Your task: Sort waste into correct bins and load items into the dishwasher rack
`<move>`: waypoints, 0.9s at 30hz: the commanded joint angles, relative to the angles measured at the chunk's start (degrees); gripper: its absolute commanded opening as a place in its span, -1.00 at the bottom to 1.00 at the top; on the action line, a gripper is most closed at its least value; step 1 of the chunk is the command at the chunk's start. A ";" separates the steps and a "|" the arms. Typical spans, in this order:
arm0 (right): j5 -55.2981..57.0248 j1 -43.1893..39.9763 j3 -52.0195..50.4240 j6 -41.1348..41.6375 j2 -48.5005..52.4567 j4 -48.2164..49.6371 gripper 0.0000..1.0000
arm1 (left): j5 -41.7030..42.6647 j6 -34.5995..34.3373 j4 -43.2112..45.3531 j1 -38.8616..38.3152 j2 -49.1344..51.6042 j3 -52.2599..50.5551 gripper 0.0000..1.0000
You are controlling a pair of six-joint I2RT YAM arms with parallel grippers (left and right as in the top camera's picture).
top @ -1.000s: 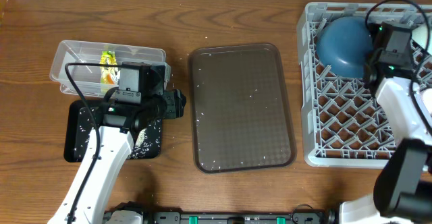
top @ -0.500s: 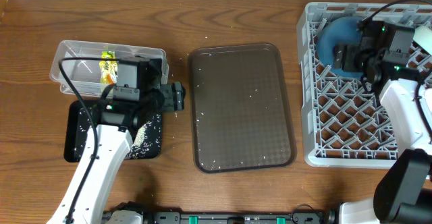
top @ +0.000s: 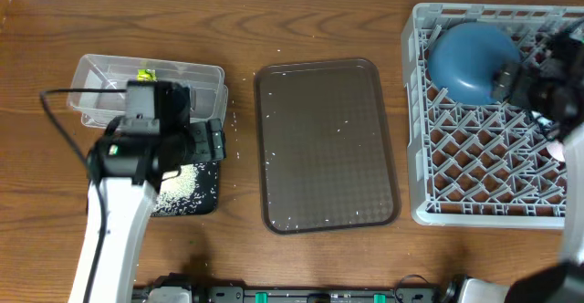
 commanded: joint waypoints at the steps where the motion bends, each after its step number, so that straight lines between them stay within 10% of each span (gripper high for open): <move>1: -1.79 -0.63 -7.19 1.11 -6.71 3.15 0.99 | -0.48 4.87 0.98 -0.11 -9.18 -3.06 0.75; 11: -1.64 -0.63 -31.28 2.86 -32.22 15.91 0.99 | -8.17 4.87 3.15 -0.09 -29.42 -8.85 0.77; 27: -1.60 -0.63 -34.34 2.84 -35.63 -2.40 0.99 | -8.17 4.90 2.80 -0.11 -30.99 -8.85 0.77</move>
